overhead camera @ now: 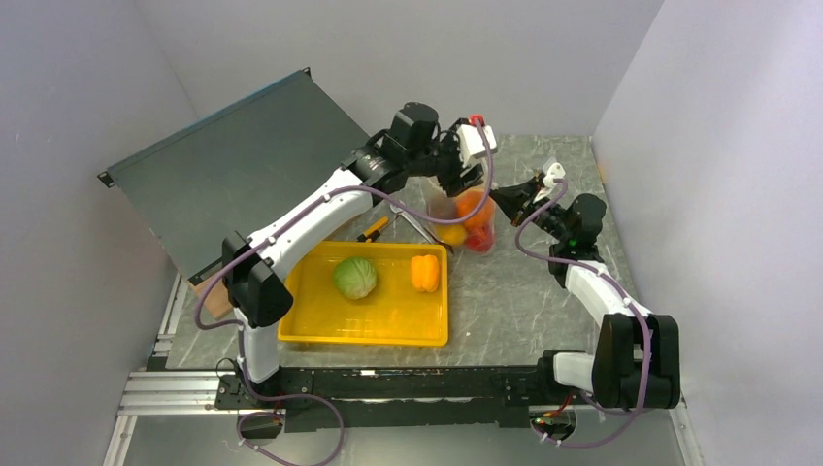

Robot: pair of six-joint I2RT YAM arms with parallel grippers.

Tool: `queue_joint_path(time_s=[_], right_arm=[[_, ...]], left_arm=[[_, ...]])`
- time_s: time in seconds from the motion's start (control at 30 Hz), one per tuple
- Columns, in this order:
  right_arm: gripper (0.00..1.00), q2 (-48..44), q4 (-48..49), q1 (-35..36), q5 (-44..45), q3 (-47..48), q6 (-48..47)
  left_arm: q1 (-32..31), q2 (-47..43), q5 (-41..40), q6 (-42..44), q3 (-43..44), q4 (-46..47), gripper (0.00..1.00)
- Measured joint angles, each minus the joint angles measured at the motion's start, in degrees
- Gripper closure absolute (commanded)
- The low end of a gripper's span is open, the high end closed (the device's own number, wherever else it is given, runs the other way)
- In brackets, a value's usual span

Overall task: Place the food in the zip-top bag and seal the zipper
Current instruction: Zip the zipper food storage bag at the center of the board.

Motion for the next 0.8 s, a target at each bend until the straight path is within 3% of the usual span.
queue_joint_path(time_s=[0.2, 0.33, 0.4, 0.47, 0.53, 0.67, 0.8], right_arm=[[1.0, 1.03, -1.27, -0.22, -2.49, 0.96, -0.02], [1.0, 1.2, -2.51, -0.24, -3.87, 1.9, -0.44], [1.0, 1.2, -3.69, -0.24, -4.44, 2.51, -0.94], [0.87, 1.2, -4.46, -0.24, -4.5, 2.73, -1.14], [0.67, 1.2, -5.05, -0.22, -4.07, 2.73, -1.22], [0.44, 1.11, -4.17, -0.24, 0.81, 2.29, -0.55], [0.35, 0.11, 2.16, -0.24, 7.06, -2.95, 1.66]], left_arm=[[0.28, 3.37, 1.97, 2.03, -0.94, -5.46, 0.37], [0.28, 4.13, 1.29, 2.4, -1.16, -5.81, 0.56], [0.28, 4.55, 0.22, 2.62, -1.16, -5.88, 0.73], [0.28, 5.05, -1.07, 2.91, -1.16, -5.81, 0.9], [0.31, 5.49, -2.08, 2.78, -1.16, -5.81, 0.99], [0.46, 5.68, -3.5, 2.03, -1.73, -4.2, 1.0], [0.61, 5.29, -3.96, -0.46, -6.12, 2.51, 1.0]])
